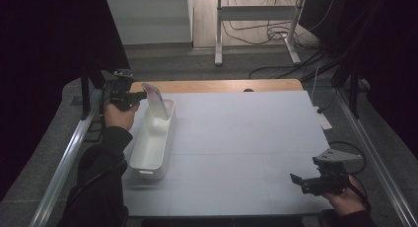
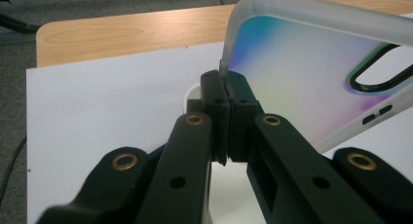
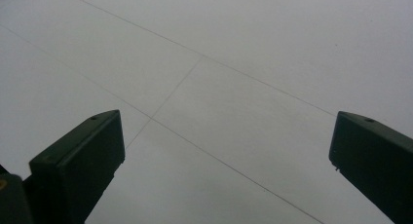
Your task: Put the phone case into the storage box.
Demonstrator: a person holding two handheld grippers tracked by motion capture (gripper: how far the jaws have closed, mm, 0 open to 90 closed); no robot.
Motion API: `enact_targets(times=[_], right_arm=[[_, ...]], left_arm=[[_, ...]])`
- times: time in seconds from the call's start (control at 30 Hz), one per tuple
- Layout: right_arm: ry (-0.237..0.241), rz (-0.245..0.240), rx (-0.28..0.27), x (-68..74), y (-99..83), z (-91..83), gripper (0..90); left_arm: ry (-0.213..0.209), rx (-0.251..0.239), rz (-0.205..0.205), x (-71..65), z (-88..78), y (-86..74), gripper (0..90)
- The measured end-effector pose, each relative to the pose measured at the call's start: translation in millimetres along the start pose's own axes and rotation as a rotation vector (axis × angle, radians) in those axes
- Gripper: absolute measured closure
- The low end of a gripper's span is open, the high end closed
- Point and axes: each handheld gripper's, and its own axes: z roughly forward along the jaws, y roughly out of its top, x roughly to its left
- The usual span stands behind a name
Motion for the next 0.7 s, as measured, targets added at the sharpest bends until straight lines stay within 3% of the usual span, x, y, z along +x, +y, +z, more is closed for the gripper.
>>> enact_targets(times=[0.7], right_arm=[[0.005,-0.012,0.008,1.0,0.3,1.2,0.0]], left_arm=[[0.047,0.031,-0.041,6.7,28.4,-12.0,87.9]])
